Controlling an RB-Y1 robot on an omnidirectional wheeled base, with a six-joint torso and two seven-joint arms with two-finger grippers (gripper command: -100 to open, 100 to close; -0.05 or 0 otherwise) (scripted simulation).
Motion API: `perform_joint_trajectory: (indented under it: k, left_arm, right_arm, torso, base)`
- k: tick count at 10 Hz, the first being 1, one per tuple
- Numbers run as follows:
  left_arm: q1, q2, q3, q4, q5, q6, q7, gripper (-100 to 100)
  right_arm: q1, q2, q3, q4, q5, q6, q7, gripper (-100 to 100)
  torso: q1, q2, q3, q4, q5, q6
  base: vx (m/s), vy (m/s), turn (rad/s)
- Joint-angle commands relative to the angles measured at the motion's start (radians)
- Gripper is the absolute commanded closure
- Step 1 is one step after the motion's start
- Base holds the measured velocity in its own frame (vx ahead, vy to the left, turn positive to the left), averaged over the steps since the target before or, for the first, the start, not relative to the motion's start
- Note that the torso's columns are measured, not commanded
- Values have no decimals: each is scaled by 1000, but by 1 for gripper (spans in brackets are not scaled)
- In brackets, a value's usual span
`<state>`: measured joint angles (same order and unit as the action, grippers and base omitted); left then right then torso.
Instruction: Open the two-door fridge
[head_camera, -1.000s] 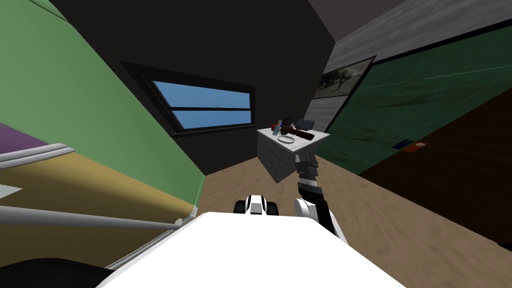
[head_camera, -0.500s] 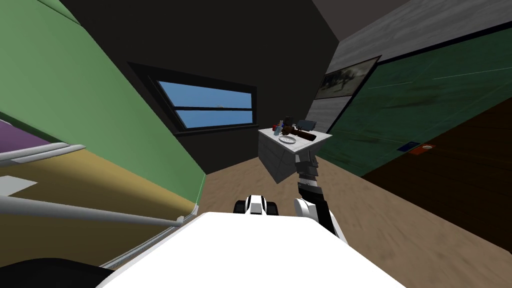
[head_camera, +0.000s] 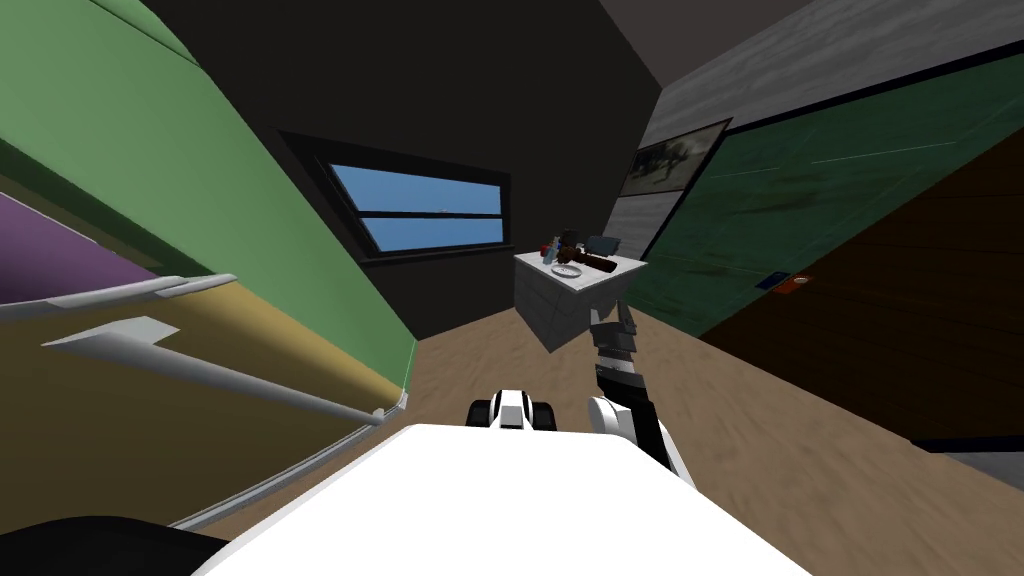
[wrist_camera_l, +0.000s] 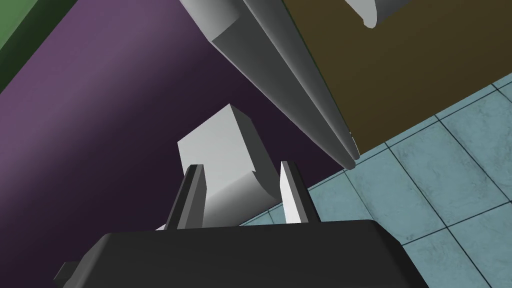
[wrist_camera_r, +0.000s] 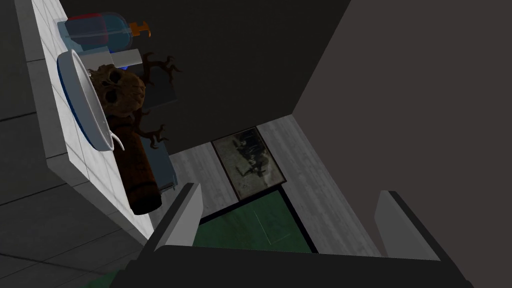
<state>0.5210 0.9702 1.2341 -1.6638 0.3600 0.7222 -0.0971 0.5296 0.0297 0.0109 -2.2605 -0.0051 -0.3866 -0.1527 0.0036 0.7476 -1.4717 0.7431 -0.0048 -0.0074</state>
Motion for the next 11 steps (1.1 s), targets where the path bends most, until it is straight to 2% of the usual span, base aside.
perform_joint_trajectory:
  k: [1, 2, 3, 5, 6, 8, 9, 10, 11]
  left_arm:
    - [2, 16, -12, -15, 37, -16, -5, 100]
    - [3, 23, -26, -28, 62, -23, -7, 100]
    - [3, 23, -26, -28, 62, -23, -7, 100]
    - [5, 37, -55, -54, 112, -37, -13, 100]
    - [5, 37, -55, -54, 112, -37, -13, 100]
    - [6, 51, -84, -80, 162, -51, -18, 100]
    - [6, 51, -84, -80, 162, -51, -18, 100]
    - [7, 58, -99, -93, 187, -58, -21, 100]
    - [9, 47, -99, -95, 174, -50, -19, 100]
  right_arm:
    - [0, 0, 0, 0, 0, 0, 0, 0]
    - [0, 0, 0, 0, 0, 0, 0, 0]
    - [0, 0, 0, 0, 0, 0, 0, 0]
    - [0, 0, 0, 0, 0, 0, 0, 0]
    - [0, 0, 0, 0, 0, 0, 0, 0]
    - [0, 0, 0, 0, 0, 0, 0, 0]
    - [0, 0, 0, 0, 0, 0, 0, 0]
    - [0, 0, 0, 0, 0, 0, 0, 0]
    - [0, 0, 0, 0, 0, 0, 0, 0]
  torso:
    - [2, -1, -1, 1, -1, -3]
    - [1, 2, 1, 1, 0, -3]
    - [4, 6, 3, 3, -1, -3]
    - [0, 2, 1, 2, -1, -3]
    - [-1, 3, 2, 2, -1, -2]
    - [0, -2, -2, 1, -2, -2]
    - [0, 1, 0, 2, -3, -1]
    - [0, -2, -2, 1, -2, -2]
    - [-4, 1, 1, 0, 0, 1]
  base:
    - [-310, 4, -24]
    - [-383, 41, -47]
    - [-340, 10, -54]
    - [-372, 0, -14]
    - [-336, 31, -47]
    - [-356, 42, -27]
    - [-306, 40, -37]
    - [-376, 26, 5]
    - [-195, 7, -34]
